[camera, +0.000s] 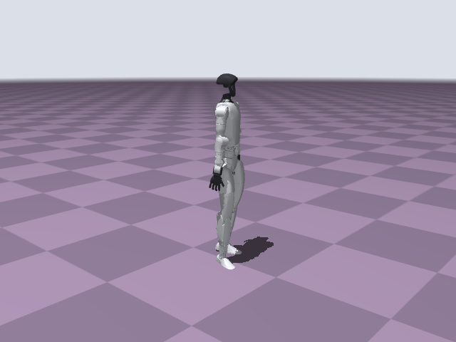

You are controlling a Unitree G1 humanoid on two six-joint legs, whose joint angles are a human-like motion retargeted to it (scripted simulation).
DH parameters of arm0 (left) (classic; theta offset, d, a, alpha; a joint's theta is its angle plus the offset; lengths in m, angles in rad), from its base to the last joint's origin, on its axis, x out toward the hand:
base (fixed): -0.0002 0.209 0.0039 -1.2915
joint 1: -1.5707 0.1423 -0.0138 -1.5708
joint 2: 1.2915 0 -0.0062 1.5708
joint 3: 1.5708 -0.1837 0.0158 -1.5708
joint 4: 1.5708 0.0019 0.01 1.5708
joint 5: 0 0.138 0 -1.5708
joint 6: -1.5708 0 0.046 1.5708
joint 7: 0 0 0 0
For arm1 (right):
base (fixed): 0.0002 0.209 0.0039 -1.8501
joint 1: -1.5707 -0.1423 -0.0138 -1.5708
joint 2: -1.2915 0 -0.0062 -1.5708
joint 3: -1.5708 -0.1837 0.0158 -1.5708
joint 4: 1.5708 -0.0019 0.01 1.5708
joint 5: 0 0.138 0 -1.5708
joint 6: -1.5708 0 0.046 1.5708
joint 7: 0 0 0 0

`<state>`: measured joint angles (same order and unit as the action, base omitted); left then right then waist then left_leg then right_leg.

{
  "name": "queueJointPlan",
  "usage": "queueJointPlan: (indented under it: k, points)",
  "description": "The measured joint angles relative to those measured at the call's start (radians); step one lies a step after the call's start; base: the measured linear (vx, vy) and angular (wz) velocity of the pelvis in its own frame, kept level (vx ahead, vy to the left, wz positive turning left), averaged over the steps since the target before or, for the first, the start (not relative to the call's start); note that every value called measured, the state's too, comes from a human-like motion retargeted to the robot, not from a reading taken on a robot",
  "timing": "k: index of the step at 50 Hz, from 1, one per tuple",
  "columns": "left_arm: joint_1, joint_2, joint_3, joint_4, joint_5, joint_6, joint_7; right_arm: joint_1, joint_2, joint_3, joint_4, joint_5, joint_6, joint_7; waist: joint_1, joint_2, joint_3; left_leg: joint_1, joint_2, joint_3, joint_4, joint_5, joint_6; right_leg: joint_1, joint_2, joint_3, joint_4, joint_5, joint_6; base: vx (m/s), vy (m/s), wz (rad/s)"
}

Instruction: In place motions

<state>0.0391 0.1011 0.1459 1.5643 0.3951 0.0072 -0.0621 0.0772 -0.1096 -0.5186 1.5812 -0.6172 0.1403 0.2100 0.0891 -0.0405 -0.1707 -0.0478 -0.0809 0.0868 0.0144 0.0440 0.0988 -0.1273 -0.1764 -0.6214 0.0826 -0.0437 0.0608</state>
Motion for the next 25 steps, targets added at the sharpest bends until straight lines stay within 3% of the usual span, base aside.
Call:
queueJointPlan:
  k: [10,20,25]
  points:
    - [-0.002,0.007,0.002,-0.020,0.002,0.001,-0.034,0.002,0.009,0.021,-0.010,0.003,-0.005,0.008,-0.005,-0.015,0.011,-0.002,-0.008,0.009,-0.006,0.024,0.018,-0.011,-0.012,0.023,0.009,0.014,0.008,0.01,0.02,-0.07]
    - [-0.010,0.053,0.032,-0.031,-0.005,0.007,-0.037,-0.024,0.015,0.130,-0.076,-0.048,-0.032,0.025,-0.059,-0.045,0.077,-0.001,0.015,0.019,-0.020,0.048,0.014,-0.053,-0.005,0.041,0.056,0.032,-0.010,-0.05,-0.04,-0.16]
    - [0.002,0.066,0.050,-0.032,-0.006,0.013,-0.024,-0.035,0.015,0.163,-0.101,-0.053,-0.041,0.018,-0.070,-0.035,0.088,-0.015,0.044,0.051,-0.023,0.058,0.002,-0.032,-0.025,-0.129,0.084,0.000,-0.032,-0.11,-0.09,-0.44]
